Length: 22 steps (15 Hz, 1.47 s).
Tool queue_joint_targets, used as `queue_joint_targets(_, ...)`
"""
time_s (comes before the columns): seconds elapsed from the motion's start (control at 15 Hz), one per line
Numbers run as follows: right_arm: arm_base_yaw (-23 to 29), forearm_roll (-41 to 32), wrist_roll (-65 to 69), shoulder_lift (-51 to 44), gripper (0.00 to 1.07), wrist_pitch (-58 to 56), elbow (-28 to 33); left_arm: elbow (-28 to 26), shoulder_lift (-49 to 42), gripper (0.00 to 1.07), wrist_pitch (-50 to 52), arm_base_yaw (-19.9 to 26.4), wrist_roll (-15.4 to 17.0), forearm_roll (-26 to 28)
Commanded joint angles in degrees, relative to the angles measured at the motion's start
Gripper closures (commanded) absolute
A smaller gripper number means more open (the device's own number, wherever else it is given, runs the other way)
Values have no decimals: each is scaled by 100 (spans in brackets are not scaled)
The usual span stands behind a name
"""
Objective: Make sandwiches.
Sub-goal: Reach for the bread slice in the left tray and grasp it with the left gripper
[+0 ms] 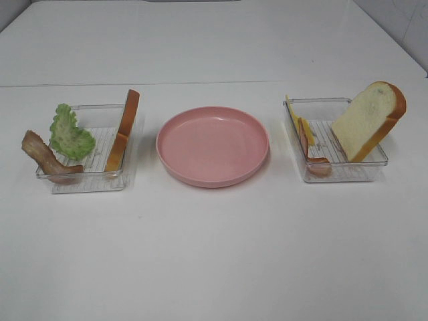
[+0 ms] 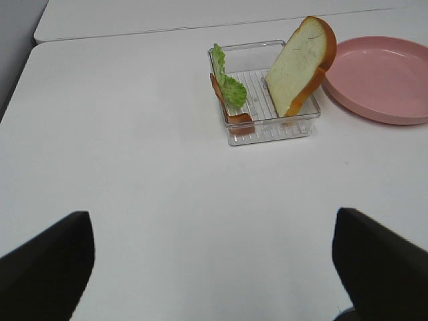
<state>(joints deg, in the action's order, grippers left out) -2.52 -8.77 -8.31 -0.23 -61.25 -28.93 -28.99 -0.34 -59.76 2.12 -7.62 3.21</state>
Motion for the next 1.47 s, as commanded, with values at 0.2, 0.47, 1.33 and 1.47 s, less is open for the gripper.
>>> queue_joint_targets(0.2,-23,17,-57,-120,28,29,11,23,-109,17,97,17,-11,46)
queue_joint_targets(0.47,-23,17,-57,-120,28,29,11,23,-109,17,97,17,-11,46)
queue_joint_targets(1.33,-23,17,-57,-120,28,29,11,-201,940,17,2068,17,-11,647)
queue_joint_targets(1.47,-23,17,-57,-120,28,29,11,-327,1891,17,2836,17,-17,951)
